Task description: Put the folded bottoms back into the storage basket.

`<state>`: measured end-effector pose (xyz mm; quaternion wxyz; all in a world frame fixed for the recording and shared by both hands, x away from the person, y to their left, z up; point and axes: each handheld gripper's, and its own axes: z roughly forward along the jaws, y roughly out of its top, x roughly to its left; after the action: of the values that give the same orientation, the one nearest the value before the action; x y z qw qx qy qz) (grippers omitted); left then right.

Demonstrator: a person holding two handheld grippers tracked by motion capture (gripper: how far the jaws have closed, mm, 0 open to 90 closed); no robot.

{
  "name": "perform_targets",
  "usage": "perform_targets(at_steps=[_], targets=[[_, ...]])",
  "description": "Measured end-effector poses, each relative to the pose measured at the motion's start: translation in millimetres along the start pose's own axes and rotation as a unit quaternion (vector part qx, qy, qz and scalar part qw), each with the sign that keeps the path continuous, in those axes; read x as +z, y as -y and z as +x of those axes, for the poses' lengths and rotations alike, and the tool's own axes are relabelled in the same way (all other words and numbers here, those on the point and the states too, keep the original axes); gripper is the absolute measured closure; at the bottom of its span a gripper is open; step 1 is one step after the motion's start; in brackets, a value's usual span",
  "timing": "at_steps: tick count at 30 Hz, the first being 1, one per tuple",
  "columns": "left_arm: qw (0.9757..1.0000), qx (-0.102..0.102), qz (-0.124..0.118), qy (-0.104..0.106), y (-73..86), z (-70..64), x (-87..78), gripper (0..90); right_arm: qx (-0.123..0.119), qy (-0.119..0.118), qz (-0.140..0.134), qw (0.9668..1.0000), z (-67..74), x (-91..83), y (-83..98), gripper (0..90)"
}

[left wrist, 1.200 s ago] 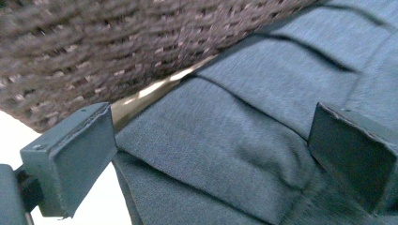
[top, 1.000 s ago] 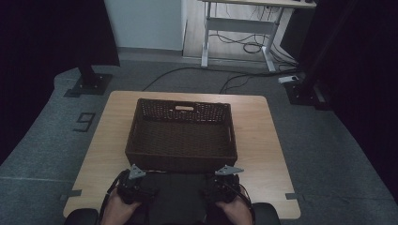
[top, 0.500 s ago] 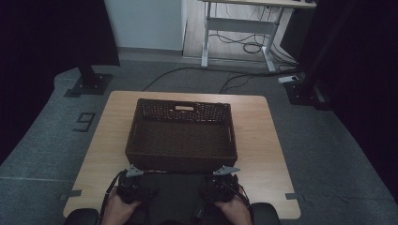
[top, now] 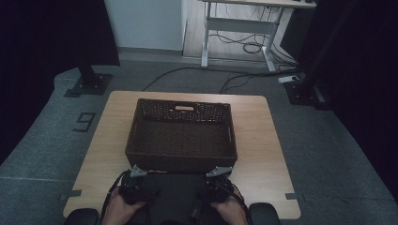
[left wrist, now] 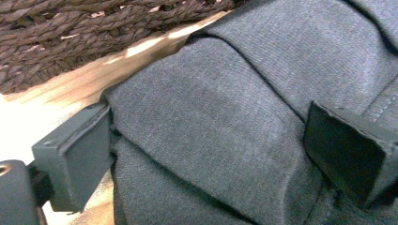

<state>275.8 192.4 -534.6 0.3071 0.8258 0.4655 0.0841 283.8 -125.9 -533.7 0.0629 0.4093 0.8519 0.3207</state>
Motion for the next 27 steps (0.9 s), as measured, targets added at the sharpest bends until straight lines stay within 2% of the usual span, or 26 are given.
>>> perform_targets(at_steps=[2, 5, 7, 10, 11, 12, 14, 17, 21, 27], targets=[[1.0000, 0.004, 0.001, 0.004, -0.8, -1.5, -0.5, 8.4, 0.000, -0.011, -0.001, 0.9999, 1.1, 0.1, -1.2, 36.8], [0.9999, 0.009, -0.002, 0.013, -1.2, -3.5, -1.1, 13.7, 0.002, -0.019, 0.000, 0.9998, 1.2, 0.4, -2.4, 42.9], [0.9997, 0.012, -0.004, 0.022, -1.4, -5.1, -1.9, 20.2, 0.002, -0.026, -0.002, 0.9997, 0.9, 1.2, -3.2, 46.4], [0.9989, 0.013, -0.009, 0.043, -1.3, -6.6, -2.4, 35.2, 0.007, -0.035, -0.003, 0.9993, 0.7, 2.2, -4.4, 51.4], [0.9989, 0.013, -0.009, 0.043, -1.3, -6.6, -2.4, 38.8, 0.009, -0.039, -0.005, 0.9992, 0.2, 2.4, -4.1, 53.3], [0.9983, 0.011, -0.012, 0.056, -0.8, -5.4, -2.7, 42.6, 0.013, -0.042, -0.009, 0.9990, -0.5, 2.4, -3.2, 54.8], [0.9974, 0.010, -0.015, 0.070, -0.3, -3.9, -3.3, 49.2, 0.014, -0.046, -0.015, 0.9987, -1.1, 1.9, -1.9, 57.2], [0.9971, 0.017, -0.017, 0.073, -0.3, -4.3, -4.1, 56.9, 0.008, -0.042, -0.020, 0.9989, 0.3, 0.9, -1.3, 59.1], [0.9966, 0.028, -0.023, 0.074, -1.3, -4.4, -8.0, 60.8, -0.002, -0.038, -0.031, 0.9988, 1.4, -3.4, -0.2, 62.4], [0.9956, 0.034, -0.045, 0.076, -2.8, -8.2, -23.6, 62.0, 0.003, -0.047, -0.044, 0.9979, 0.9, -13.3, 0.6, 63.1]])
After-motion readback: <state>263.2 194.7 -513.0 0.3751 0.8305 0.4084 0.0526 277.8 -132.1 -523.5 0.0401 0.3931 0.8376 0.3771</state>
